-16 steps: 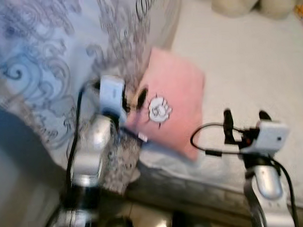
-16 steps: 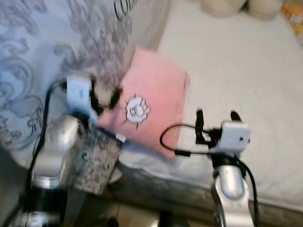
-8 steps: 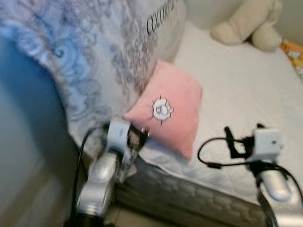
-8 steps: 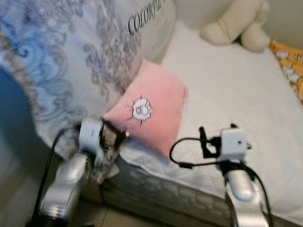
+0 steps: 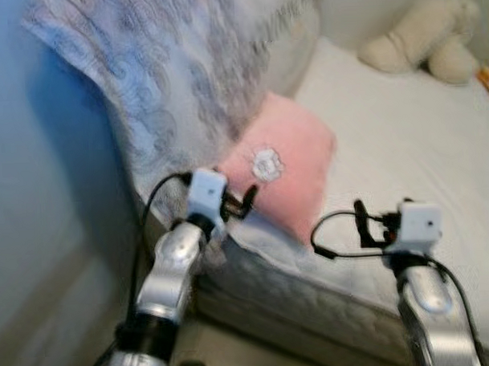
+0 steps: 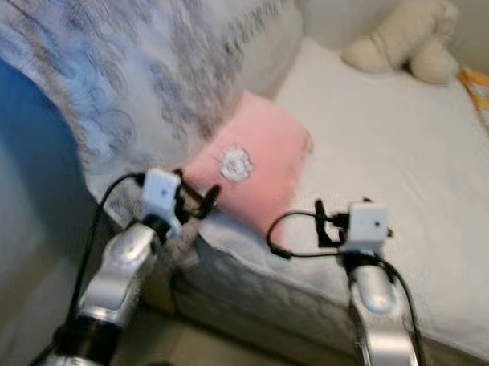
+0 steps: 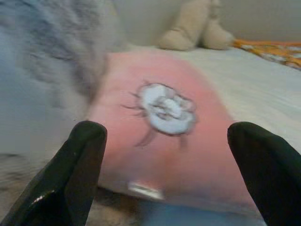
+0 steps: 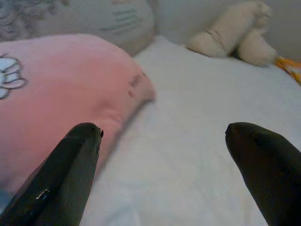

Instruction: Clean up the room

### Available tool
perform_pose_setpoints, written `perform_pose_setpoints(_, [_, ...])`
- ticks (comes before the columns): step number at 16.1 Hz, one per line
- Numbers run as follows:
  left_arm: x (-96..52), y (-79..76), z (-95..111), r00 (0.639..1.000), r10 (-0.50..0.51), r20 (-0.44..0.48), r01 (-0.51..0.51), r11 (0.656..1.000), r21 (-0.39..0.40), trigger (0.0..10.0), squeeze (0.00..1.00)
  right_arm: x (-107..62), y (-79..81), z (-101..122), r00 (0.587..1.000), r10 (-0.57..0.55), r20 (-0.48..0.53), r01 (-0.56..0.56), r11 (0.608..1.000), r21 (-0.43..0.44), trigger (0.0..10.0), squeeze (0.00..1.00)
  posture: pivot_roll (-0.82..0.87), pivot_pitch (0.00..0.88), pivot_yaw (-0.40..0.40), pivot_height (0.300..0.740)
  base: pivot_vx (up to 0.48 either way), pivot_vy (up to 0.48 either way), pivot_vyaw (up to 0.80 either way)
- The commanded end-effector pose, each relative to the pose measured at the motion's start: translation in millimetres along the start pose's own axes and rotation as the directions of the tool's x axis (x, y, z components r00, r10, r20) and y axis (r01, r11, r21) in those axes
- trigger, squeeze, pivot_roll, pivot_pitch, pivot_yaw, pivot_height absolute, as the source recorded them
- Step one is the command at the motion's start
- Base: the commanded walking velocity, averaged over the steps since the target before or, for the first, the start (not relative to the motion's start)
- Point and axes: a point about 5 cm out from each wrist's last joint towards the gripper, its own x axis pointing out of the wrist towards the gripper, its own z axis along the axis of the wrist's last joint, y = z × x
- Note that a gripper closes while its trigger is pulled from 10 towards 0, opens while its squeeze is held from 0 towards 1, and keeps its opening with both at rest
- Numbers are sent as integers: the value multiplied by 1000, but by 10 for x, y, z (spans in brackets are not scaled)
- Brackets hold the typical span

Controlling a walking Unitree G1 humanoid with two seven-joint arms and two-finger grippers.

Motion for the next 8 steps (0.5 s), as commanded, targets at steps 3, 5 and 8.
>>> perform_pose_setpoints(3, [111,-126,81,997,-67,24,66,997,29,10000,0,3,-94,9,999,-51,14,51,999,-11,10000,0,61,0,-60,740,0,-470,-696])
perform_pose_setpoints(5, [167,-129,127,996,-85,31,84,996,38,10000,0,10,-76,27,997,-69,28,69,998,-1,10000,0,56,0,-52,740,0,-469,-656])
perform_pose_setpoints(8, [223,-144,153,996,-82,33,81,996,41,10000,0,34,-66,64,995,-80,66,80,997,16,10000,0,53,0,-41,740,0,-467,-444])
